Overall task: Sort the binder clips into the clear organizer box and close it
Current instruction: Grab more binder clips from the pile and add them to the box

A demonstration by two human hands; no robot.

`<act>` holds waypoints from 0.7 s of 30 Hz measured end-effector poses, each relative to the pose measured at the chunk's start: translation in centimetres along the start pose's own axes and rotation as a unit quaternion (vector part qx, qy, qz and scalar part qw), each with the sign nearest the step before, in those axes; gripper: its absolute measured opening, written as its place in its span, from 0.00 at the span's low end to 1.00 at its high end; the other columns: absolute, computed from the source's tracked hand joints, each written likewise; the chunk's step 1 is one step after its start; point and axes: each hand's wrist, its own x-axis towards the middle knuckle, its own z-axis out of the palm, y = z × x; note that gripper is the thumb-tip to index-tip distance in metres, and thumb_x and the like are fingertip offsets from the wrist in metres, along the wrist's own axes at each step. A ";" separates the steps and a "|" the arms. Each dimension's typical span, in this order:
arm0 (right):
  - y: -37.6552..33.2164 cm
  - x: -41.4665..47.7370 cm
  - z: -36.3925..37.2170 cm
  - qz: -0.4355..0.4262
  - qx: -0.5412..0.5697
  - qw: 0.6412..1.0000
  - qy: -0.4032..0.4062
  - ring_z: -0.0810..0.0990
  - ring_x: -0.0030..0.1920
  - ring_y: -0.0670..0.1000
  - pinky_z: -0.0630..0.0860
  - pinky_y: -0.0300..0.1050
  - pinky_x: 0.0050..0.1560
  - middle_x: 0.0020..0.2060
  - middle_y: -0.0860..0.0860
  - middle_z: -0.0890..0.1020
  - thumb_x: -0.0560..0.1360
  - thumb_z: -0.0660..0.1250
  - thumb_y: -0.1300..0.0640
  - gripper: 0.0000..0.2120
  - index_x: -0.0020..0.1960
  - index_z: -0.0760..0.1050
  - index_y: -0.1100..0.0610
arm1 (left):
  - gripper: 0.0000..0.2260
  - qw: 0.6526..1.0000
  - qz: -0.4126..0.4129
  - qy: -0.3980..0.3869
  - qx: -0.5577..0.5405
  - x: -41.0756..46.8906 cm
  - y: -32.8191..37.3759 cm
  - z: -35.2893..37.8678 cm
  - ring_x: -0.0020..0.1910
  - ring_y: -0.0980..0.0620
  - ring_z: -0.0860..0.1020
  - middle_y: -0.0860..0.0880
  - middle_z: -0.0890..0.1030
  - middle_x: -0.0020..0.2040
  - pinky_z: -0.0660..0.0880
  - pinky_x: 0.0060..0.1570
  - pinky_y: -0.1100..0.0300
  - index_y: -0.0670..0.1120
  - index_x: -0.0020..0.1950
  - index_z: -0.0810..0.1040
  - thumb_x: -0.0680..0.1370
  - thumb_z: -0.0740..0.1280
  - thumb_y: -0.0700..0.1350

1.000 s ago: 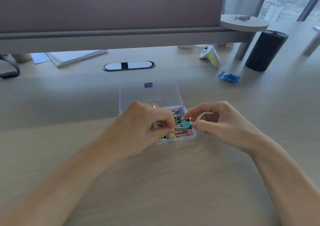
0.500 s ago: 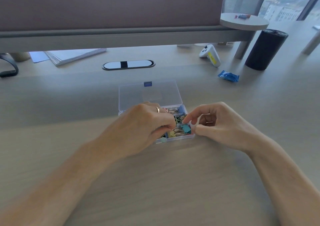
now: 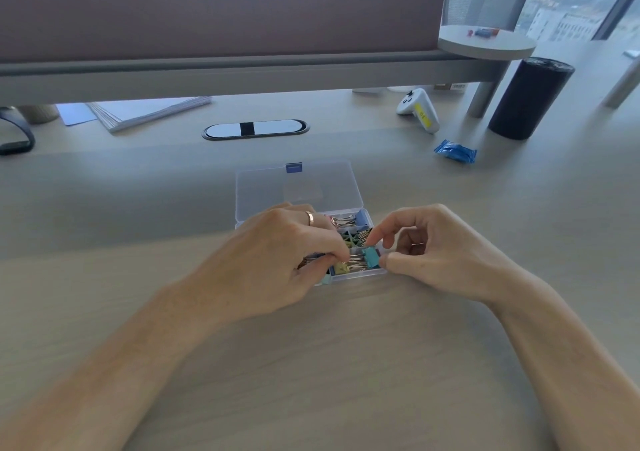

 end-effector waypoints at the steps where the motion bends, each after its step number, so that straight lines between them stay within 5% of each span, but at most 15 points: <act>1: 0.0 0.0 0.0 -0.001 -0.003 1.000 0.000 0.75 0.33 0.48 0.76 0.51 0.37 0.39 0.56 0.84 0.71 0.74 0.60 0.10 0.47 0.86 0.45 | 0.06 1.000 -0.002 -0.001 -0.001 0.0 0.0 0.0 0.50 0.55 0.80 0.60 0.83 0.50 0.79 0.46 0.50 0.56 0.51 0.86 0.79 0.71 0.45; 21: 0.4 0.1 0.0 -0.018 -0.019 1.000 0.008 0.73 0.31 0.45 0.75 0.48 0.35 0.37 0.45 0.83 0.70 0.76 0.60 0.10 0.47 0.86 0.47 | 0.07 1.000 -0.006 -0.007 -0.024 0.0 -0.1 0.2 0.53 0.56 0.80 0.59 0.83 0.50 0.80 0.47 0.50 0.54 0.52 0.86 0.79 0.72 0.43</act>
